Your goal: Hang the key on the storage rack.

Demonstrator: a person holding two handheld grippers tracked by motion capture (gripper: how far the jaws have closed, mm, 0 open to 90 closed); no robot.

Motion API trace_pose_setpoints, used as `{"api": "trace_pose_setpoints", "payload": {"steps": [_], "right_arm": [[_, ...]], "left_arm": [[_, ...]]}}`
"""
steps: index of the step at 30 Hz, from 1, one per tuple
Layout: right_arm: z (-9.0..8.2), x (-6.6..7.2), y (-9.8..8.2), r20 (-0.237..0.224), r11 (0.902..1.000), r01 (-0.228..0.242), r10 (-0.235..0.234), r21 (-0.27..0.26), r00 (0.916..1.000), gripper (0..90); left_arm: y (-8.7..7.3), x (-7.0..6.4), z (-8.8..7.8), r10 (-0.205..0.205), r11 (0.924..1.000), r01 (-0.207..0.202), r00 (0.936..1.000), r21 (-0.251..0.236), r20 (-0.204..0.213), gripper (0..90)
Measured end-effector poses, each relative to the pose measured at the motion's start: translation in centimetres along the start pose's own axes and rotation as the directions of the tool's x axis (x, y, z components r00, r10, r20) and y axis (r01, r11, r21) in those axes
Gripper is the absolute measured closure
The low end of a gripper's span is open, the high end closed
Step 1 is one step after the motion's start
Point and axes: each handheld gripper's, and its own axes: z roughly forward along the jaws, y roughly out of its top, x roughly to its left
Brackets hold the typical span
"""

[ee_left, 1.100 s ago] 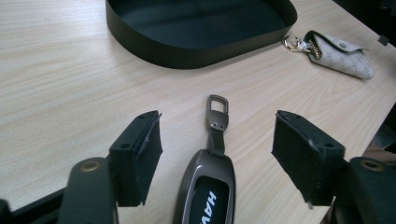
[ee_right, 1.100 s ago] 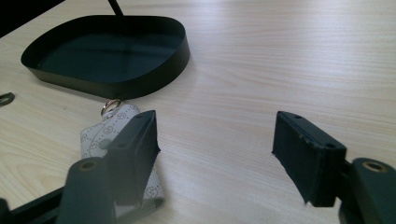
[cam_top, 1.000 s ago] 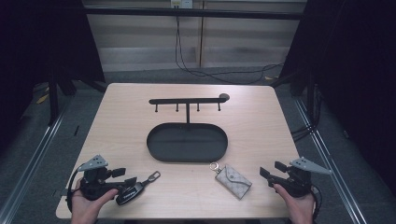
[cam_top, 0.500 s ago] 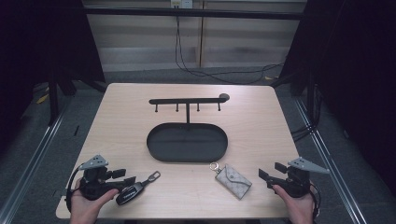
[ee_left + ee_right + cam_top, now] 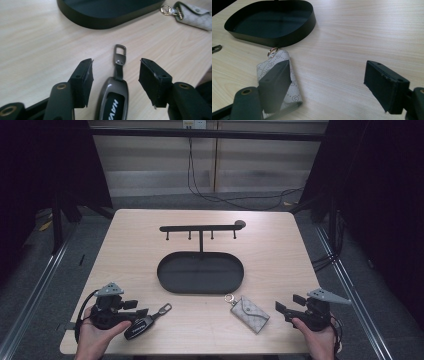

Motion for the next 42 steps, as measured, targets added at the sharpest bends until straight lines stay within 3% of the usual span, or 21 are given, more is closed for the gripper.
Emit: {"api": "trace_pose_setpoints", "payload": {"steps": [3, 5, 8, 10, 12, 13, 17, 19, 21, 29, 32, 34, 38, 39, 41, 42], "right_arm": [[0.0, 0.0, 0.0, -0.001, 1.0000, -0.001, 0.001, 0.004, 1.0000, 21.2], [0.1, -0.1, 0.0, 0.010, 0.9999, -0.004, 0.004, 0.010, 0.9999, 20.6], [0.1, -0.2, 0.0, 0.013, 0.9998, -0.015, 0.015, 0.010, 0.9998, 20.2], [0.1, -0.3, 0.0, 0.014, 0.9997, -0.022, 0.022, 0.011, 0.9997, 20.0], [0.1, -0.2, 0.0, 0.013, 0.9998, -0.016, 0.016, 0.011, 0.9998, 19.9], [0.1, -0.2, 0.0, 0.014, 0.9998, -0.015, 0.015, 0.012, 0.9998, 19.9], [0.1, -0.2, 0.0, 0.013, 0.9998, -0.014, 0.014, 0.015, 0.9998, 19.9], [0.1, -0.2, 0.0, 0.012, 0.9998, -0.014, 0.014, 0.015, 0.9998, 19.9], [0.1, -0.1, -0.1, 0.011, 0.9998, -0.012, 0.012, 0.017, 0.9999, 19.9], [0.2, -0.1, 0.0, 0.011, 0.9997, -0.013, 0.012, 0.023, 0.9999, 19.9], [0.2, -0.1, 0.0, 0.010, 0.9996, -0.013, 0.012, 0.025, 0.9999, 19.9], [0.2, -0.1, -0.1, 0.009, 0.9996, -0.010, 0.010, 0.026, 0.9999, 19.8], [0.3, -0.1, -0.1, 0.010, 0.9995, -0.006, 0.006, 0.030, 0.9999, 19.8], [0.3, -0.1, -0.1, 0.009, 0.9995, -0.006, 0.005, 0.030, 0.9999, 19.8], [0.4, -0.1, -0.1, 0.006, 0.9994, -0.008, 0.007, 0.033, 1.0000, 19.7], [0.4, -0.1, -0.1, 0.005, 0.9994, -0.008, 0.008, 0.035, 1.0000, 19.7]], "left_arm": [[0.6, 0.1, 0.0, 0.001, 0.9996, -0.001, 1.0000, 0.027, 0.006, 46.4], [1.0, 0.0, 0.0, 0.018, 0.9989, -0.017, 0.9998, 0.044, -0.013, 46.2], [1.5, 0.0, 0.2, 0.034, 0.9972, -0.035, 0.9993, 0.066, 0.015, 46.4], [1.9, -0.1, 0.3, 0.048, 0.9943, -0.049, 0.9988, 0.095, 0.008, 47.7], [2.2, -0.3, 0.6, 0.030, 0.9928, -0.030, 0.9996, 0.116, 0.000, 49.5], [2.4, -0.2, 0.7, 0.040, 0.9901, -0.040, 0.9992, 0.134, -0.002, 49.2], [3.1, -0.2, 0.8, 0.031, 0.9884, -0.034, 0.9993, 0.148, 0.023, 47.8], [3.4, -0.1, 0.8, 0.041, 0.9878, -0.044, 0.9989, 0.149, 0.023, 51.6], [3.6, -0.2, 0.8, 0.077, 0.9836, -0.078, 0.9969, 0.163, 0.012, 51.0], [4.1, -0.8, 1.8, 0.126, 0.9668, -0.130, 0.9915, 0.220, 0.032, 53.2], [3.8, -1.4, 2.7, 0.158, 0.9624, -0.152, 0.9873, 0.225, -0.012, 51.4], [4.0, -1.8, 3.1, 0.188, 0.9526, -0.179, 0.9821, 0.246, -0.013, 52.6], [4.4, -1.9, 3.3, 0.181, 0.9507, -0.176, 0.9834, 0.256, 0.001, 52.4], [4.5, -1.9, 3.4, 0.186, 0.9468, -0.183, 0.9825, 0.265, 0.012, 52.4], [4.7, -2.0, 3.6, 0.187, 0.9465, -0.181, 0.9823, 0.267, 0.003, 53.0], [4.8, -1.9, 3.8, 0.201, 0.9401, -0.195, 0.9796, 0.280, 0.009, 54.1]]}}
